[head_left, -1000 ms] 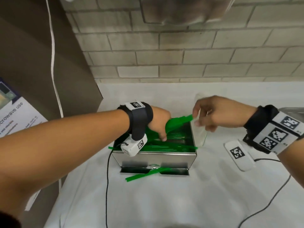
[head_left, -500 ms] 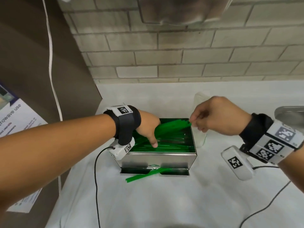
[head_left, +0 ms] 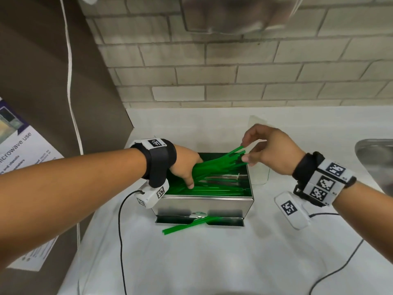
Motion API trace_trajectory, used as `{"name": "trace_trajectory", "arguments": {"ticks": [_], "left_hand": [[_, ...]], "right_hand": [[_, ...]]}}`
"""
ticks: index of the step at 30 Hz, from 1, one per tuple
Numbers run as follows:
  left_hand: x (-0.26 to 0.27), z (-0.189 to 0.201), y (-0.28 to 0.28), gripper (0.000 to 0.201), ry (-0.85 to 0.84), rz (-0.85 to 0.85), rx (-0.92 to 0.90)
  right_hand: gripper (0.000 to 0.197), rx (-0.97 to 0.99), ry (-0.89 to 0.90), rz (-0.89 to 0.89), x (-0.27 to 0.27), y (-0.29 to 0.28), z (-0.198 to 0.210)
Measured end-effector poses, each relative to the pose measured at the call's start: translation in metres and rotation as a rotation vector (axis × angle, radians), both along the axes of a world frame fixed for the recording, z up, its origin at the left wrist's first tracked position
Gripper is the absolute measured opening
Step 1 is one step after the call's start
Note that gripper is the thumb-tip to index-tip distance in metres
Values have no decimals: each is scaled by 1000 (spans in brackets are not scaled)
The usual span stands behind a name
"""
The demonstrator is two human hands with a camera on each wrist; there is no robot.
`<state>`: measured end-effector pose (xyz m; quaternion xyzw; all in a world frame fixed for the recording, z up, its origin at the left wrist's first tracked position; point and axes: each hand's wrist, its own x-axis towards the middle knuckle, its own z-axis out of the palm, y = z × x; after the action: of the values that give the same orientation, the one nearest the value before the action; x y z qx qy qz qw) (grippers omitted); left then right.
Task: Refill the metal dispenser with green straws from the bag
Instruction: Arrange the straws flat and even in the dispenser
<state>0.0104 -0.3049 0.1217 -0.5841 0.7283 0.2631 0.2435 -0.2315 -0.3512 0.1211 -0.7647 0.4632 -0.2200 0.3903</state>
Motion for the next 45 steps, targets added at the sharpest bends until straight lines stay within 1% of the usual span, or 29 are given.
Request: {"name": "trace_trajectory", "arguments": {"ticks": [2, 4, 5, 7, 9, 10, 12, 13, 15, 17, 19, 22, 23, 26, 27, 28, 29, 31, 32, 33, 35, 36, 37, 38, 40, 41, 42, 43, 45], "left_hand": [[-3, 2, -1, 56, 9, -21, -24], [-2, 4, -3, 36, 70, -15, -61], [-1, 6, -3, 24, 124, 5, -70], [1, 11, -3, 10, 286, 78, -36], [2, 18, -2, 12, 444, 142, -12], [3, 21, -2, 12, 487, 154, -27], [3, 26, -2, 5, 567, 144, -57], [3, 29, -1, 9, 623, 143, -52], [3, 32, 0, 15, 711, 173, -48], [2, 35, 1, 23, 732, 179, -92], [-1, 39, 3, 33, 747, 165, -128], [-4, 43, 8, 26, 804, 194, -140], [-4, 42, 10, 26, 814, 208, -149], [-2, 45, 12, 28, 800, 230, -180], [-2, 47, 12, 30, 796, 230, -192], [-3, 50, 13, 30, 795, 234, -214], [-5, 51, 13, 29, 791, 242, -241], [-7, 51, 12, 31, 779, 259, -281], [-8, 50, 12, 31, 783, 258, -290], [-9, 47, 11, 31, 771, 246, -306], [-8, 42, 8, 29, 639, 204, -357], [-8, 39, 8, 28, 545, 177, -373], [-8, 37, 7, 28, 464, 146, -364], [-9, 35, 7, 29, 410, 115, -336], [-10, 30, 5, 29, 348, 71, -260], [-12, 25, 3, 28, 319, 51, -227], [-14, 21, 2, 27, 288, 26, -201], [-17, 17, 1, 26, 254, 2, -178], [-21, 9, -1, 29, 177, -30, -144]], "right_hand": [[41, -10, -88, 65, 2, 4, 4], [33, -35, -88, 98, 2, 4, 9], [28, -22, -121, 93, 2, 4, 13], [26, 0, -259, 69, 3, 4, 19], [21, -37, -412, 54, 11, 7, 25], [18, -82, -464, 46, 16, 8, 28], [17, -231, -485, 13, 27, 10, 36], [18, -292, -485, -2, 32, 10, 42], [27, -280, -520, 20, 43, 10, 57], [37, -207, -551, 78, 58, 13, 64], [35, -219, -499, 108, 72, 19, 61], [31, -302, -360, 87, 86, 26, 56], [29, -353, -366, 68, 87, 25, 59], [33, -473, -562, 45, 85, 19, 73], [31, -489, -559, 69, 85, 18, 76], [26, -486, -495, 112, 85, 20, 78], [26, -468, -384, 158, 85, 22, 78], [42, -423, -190, 215, 84, 25, 73], [46, -392, -180, 223, 81, 24, 70], [46, -340, -230, 209, 76, 20, 69], [34, -188, -418, 75, 64, 9, 68], [25, -138, -423, 7, 56, 3, 65], [19, -126, -304, -18, 48, -1, 62], [16, -144, -57, 30, 39, -2, 55], [5, -157, 486, 217, 23, 2, 34], [12, -162, 659, 272, 18, 7, 24], [19, -162, 722, 291, 13, 11, 14], [22, -169, 699, 271, 11, 13, 7], [18, -205, 598, 239, 11, 17, 7]]}}
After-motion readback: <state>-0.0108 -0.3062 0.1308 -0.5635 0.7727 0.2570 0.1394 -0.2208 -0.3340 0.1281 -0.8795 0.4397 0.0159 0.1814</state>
